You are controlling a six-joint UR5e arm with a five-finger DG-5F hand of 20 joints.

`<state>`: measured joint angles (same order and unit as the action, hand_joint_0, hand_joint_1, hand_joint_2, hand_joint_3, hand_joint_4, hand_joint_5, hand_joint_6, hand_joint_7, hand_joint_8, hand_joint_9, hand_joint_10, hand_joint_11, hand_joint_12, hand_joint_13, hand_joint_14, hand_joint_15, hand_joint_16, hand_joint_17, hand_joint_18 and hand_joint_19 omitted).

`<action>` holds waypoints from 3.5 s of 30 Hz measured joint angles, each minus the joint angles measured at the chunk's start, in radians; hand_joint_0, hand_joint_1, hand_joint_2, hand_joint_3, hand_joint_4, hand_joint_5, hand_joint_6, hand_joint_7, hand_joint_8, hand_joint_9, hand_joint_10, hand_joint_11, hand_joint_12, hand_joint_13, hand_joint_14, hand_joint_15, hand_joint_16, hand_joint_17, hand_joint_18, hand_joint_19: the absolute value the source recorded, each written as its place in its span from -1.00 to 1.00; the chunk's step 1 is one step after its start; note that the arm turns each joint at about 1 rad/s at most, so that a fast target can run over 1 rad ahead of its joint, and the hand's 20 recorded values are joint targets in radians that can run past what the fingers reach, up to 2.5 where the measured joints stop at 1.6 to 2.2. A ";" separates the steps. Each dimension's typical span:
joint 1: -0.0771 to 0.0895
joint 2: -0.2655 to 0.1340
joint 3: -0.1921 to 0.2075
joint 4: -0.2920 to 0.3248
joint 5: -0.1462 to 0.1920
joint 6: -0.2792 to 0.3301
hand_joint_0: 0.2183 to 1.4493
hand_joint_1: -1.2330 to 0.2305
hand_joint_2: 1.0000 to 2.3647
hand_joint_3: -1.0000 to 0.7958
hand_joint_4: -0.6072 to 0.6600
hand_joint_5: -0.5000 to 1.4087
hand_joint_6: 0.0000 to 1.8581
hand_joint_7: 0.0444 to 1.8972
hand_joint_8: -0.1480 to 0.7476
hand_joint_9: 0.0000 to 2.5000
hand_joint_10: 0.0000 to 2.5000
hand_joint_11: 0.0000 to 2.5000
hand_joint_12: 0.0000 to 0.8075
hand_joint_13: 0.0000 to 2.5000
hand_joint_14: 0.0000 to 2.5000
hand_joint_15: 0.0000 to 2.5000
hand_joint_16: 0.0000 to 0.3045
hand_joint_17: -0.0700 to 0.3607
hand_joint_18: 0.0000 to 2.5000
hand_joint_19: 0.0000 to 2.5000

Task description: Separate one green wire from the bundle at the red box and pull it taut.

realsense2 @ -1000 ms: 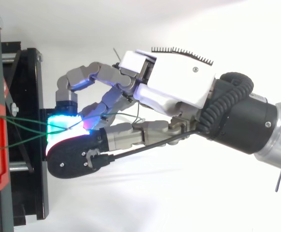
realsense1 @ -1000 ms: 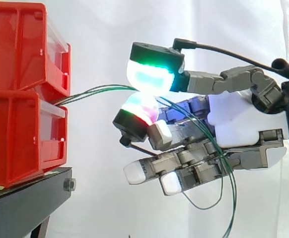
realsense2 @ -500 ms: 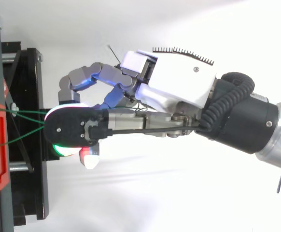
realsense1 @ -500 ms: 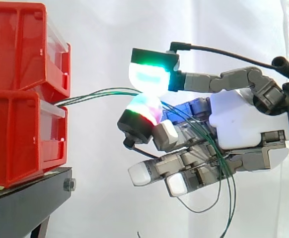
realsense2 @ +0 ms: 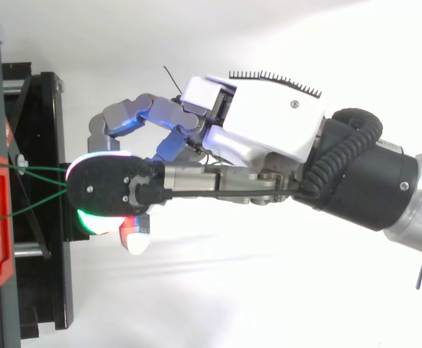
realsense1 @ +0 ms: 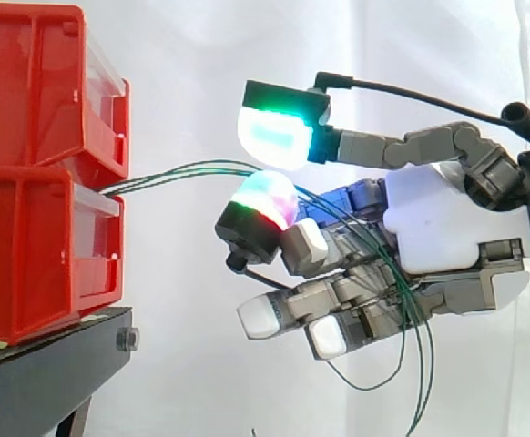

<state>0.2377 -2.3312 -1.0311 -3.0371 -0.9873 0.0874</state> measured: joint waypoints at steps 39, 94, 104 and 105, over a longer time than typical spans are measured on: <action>-0.032 -0.002 -0.044 0.165 -0.003 -0.145 -0.48 0.00 -1.00 -0.44 0.20 -0.62 -0.05 0.29 -0.01 -0.06 -0.98 -0.31 0.04 -0.30 -0.99 -0.64 -0.64 -0.10 -0.28 -0.52; -0.028 0.027 -0.016 0.051 -0.036 -0.178 -0.44 -0.25 -0.98 0.02 0.23 -0.65 -0.05 0.24 0.08 -0.03 -0.98 -0.26 0.13 -0.25 -0.99 -0.63 -0.57 0.01 -0.21 -0.54; -0.028 0.027 -0.015 0.051 -0.036 -0.179 -0.38 -0.36 -0.98 -0.17 0.18 -0.66 -0.04 0.23 -0.03 -0.07 -0.98 -0.21 0.00 -0.29 -0.98 -0.61 -0.64 -0.10 -0.28 -0.51; -0.028 0.027 -0.015 0.051 -0.036 -0.179 -0.37 -0.37 -0.98 -0.18 0.17 -0.66 -0.04 0.21 -0.03 -0.07 -0.98 -0.21 -0.01 -0.29 -0.98 -0.61 -0.64 -0.10 -0.29 -0.51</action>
<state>0.2099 -2.3041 -1.0462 -2.9866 -1.0230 -0.0914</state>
